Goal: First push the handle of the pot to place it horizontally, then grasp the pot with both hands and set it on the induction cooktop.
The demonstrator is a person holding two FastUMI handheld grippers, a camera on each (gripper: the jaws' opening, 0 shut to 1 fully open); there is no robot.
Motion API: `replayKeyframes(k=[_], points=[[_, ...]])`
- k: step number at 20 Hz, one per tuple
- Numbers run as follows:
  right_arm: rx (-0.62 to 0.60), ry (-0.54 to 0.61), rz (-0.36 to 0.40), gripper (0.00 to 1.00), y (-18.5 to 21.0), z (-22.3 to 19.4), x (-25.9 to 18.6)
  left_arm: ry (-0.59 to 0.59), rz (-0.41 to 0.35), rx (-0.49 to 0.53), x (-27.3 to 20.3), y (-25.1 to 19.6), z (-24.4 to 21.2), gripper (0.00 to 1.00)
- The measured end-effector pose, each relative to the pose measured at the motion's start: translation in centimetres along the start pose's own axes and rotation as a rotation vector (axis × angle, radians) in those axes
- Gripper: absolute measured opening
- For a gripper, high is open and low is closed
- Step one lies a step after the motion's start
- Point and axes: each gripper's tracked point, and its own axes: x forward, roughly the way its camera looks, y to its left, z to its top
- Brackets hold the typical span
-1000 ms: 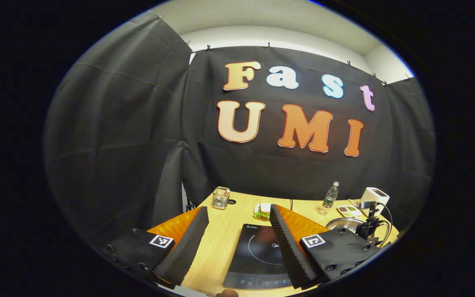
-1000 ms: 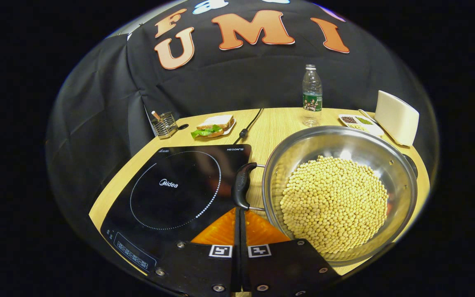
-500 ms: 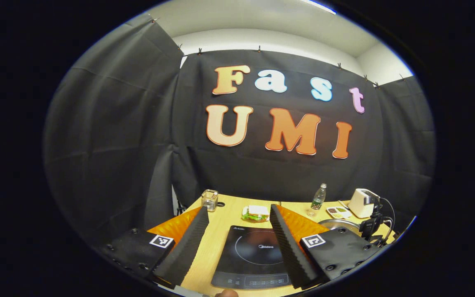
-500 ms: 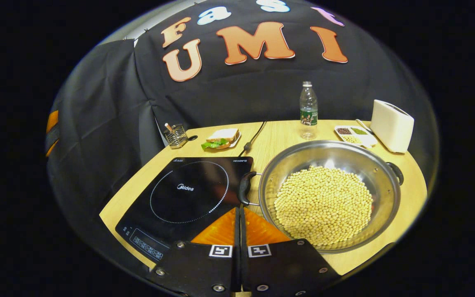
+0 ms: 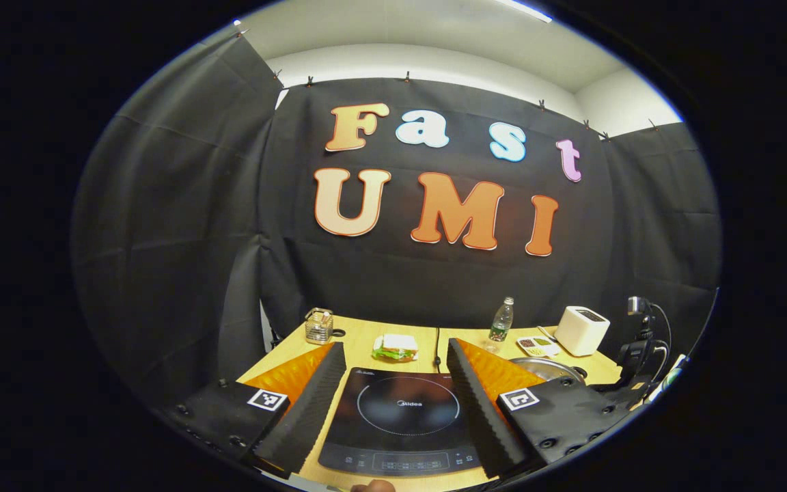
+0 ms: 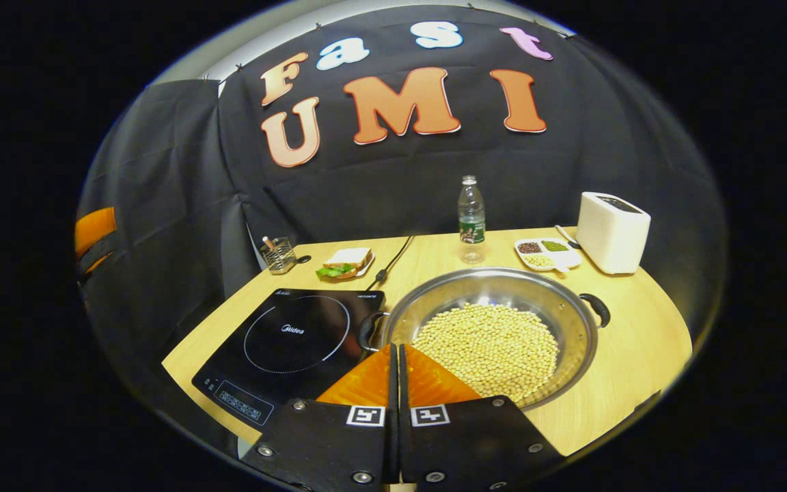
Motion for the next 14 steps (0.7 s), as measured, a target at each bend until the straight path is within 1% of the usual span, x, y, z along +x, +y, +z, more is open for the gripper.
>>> replayKeyframes(k=[3, 8, 10, 11, 12, 13, 14], points=[[0.018, -0.017, -0.031, 0.0, -2.1, 0.2, -0.8, 0.035, -0.035, -0.01, 0.8, -2.0, -1.2, 0.98], [0.033, -0.028, -0.108, 0.02, -6.5, 0.2, -1.1, 0.091, -0.091, -0.016, 2.3, -5.8, -3.7, 0.98], [0.041, -0.021, -0.134, 0.1, -8.2, 0.0, -1.4, 0.116, -0.111, -0.024, 2.9, -7.1, -5.0, 0.98], [0.045, -0.021, -0.146, 0.12, -8.9, 0.0, -1.2, 0.13, -0.122, -0.027, 3.4, -7.7, -5.8, 0.98], [0.052, -0.025, -0.157, 0.2, -9.8, 0.1, -1.4, 0.145, -0.131, -0.029, 3.8, -8.5, -6.5, 0.98], [0.06, -0.032, -0.165, 0.24, -10.5, 0.2, -1.5, 0.16, -0.14, -0.03, 4.2, -9.0, -7.2, 0.98], [0.065, -0.038, -0.176, 0.34, -11.2, 0.3, -1.6, 0.172, -0.15, -0.03, 4.7, -9.8, -7.9, 0.98]])
